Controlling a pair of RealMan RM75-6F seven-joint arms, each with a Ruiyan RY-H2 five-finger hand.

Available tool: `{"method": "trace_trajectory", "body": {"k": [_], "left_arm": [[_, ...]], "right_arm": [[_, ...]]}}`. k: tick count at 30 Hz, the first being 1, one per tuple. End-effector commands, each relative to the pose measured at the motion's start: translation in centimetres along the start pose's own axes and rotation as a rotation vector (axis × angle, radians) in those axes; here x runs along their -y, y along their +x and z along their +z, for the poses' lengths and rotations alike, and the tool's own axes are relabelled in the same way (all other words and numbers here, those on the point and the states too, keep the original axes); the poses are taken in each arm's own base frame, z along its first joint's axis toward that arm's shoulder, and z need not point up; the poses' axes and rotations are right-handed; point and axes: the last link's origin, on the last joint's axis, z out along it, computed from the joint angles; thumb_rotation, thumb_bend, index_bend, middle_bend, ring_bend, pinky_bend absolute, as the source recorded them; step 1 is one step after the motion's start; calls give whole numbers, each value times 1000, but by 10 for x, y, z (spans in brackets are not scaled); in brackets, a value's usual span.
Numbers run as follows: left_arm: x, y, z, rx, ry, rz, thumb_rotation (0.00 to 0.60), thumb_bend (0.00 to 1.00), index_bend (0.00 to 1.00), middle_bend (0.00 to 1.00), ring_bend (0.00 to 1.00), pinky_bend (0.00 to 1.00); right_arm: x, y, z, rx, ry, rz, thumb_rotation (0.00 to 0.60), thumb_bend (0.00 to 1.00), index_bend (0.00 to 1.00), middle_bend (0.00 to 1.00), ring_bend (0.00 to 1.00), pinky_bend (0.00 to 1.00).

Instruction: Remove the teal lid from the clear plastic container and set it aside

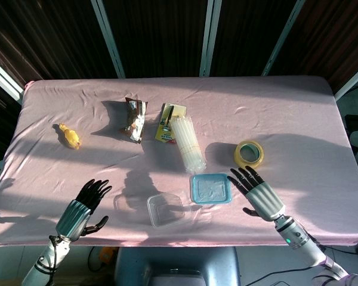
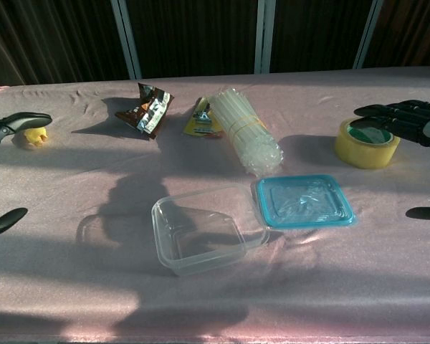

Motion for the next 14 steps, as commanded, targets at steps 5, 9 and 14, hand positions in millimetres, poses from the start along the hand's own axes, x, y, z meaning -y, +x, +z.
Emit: {"method": "trace_trajectory", "body": {"k": [5, 9, 14], "left_arm": [[39, 47, -87, 15, 431, 299, 600, 339, 0, 0, 0, 0], [44, 59, -91, 12, 477, 296, 600, 353, 0, 0, 0, 0], [45, 66, -93, -7, 473, 268, 600, 353, 0, 0, 0, 0]], "right_arm": [[-29, 51, -115, 11, -438, -30, 600, 115, 0, 0, 0, 0], [-35, 58, -135, -24, -509, -46, 600, 115, 0, 0, 0, 0], [-36, 60, -137, -39, -506, -24, 600, 115, 0, 0, 0, 0]]}}
